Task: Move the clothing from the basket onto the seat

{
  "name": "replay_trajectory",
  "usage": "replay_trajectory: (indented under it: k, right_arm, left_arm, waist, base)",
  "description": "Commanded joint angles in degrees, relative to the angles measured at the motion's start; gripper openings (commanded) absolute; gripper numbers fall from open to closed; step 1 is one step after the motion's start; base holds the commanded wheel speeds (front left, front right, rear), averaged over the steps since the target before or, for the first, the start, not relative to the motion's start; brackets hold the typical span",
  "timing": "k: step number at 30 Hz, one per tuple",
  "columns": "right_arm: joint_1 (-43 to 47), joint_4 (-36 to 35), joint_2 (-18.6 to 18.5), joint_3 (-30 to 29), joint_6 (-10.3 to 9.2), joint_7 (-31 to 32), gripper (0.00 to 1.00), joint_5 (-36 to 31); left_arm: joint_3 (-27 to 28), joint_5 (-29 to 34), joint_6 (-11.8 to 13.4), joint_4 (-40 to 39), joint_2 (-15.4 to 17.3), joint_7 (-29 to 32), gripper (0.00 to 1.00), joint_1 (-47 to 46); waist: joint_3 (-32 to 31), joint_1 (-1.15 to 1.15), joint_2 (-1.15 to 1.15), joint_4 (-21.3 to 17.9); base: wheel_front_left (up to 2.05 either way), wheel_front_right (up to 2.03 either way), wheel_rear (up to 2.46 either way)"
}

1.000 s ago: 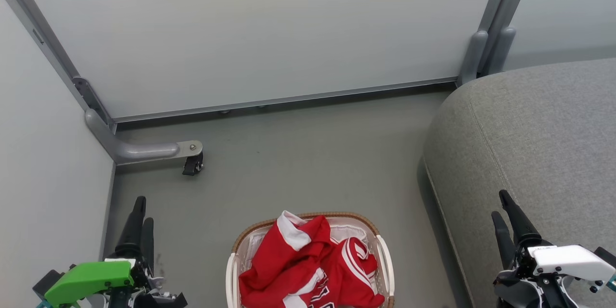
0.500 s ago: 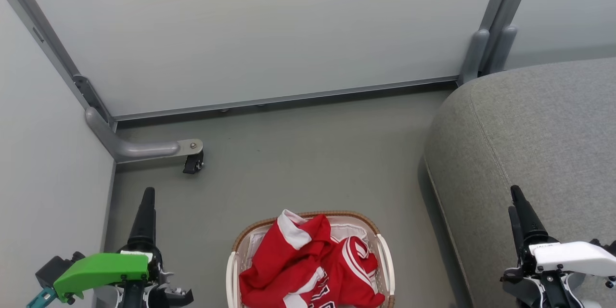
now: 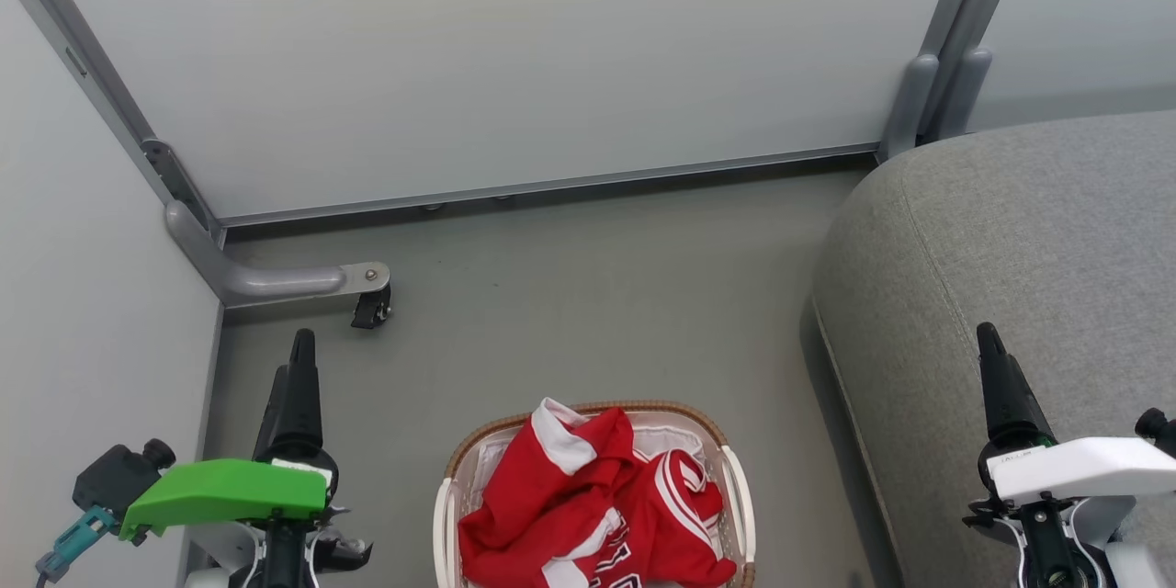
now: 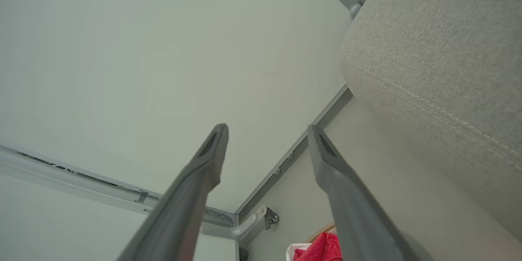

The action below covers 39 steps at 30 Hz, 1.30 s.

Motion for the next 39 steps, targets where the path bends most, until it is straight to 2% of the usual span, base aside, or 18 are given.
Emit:
replay_trajectory:
  k: [1, 12, 20, 39]
  right_arm:
    - [-0.28, -1.34, -0.48, 0.02, 0.01, -0.69, 1.0, -2.72]
    - [1.12, -2.42, -0.57, 1.74, 0.01, -2.88, 1.0, -15.3]
    - [1.5, -1.68, -0.64, 1.91, 0.01, -4.27, 1.0, -22.3]
    - [2.05, -0.68, -0.77, 2.6, 0.01, -7.23, 1.0, -35.64]
  left_arm:
    - [-0.44, 2.77, 0.3, -1.13, 0.33, -0.59, 1.0, -2.07]
    - [-2.57, 16.26, 1.48, -1.31, 0.4, -2.74, 1.0, -1.33]
    - [-3.44, 23.77, 2.27, -0.44, 0.45, -4.16, 1.0, -0.52]
    - [-5.15, 34.65, 2.4, 3.67, 0.55, -7.11, 1.0, -0.31]
  waist:
    - [0.0, 0.0, 0.0, 0.01]
    - [-0.06, 0.0, 0.0, -0.15]
    - [0.0, 0.0, 0.0, -0.15]
    - [0.04, 0.0, 0.0, -0.05]
  base:
    - [0.0, 0.0, 0.0]
    - [0.0, 0.0, 0.0]
    - [0.0, 0.0, 0.0]
    - [0.0, 0.0, 0.0]
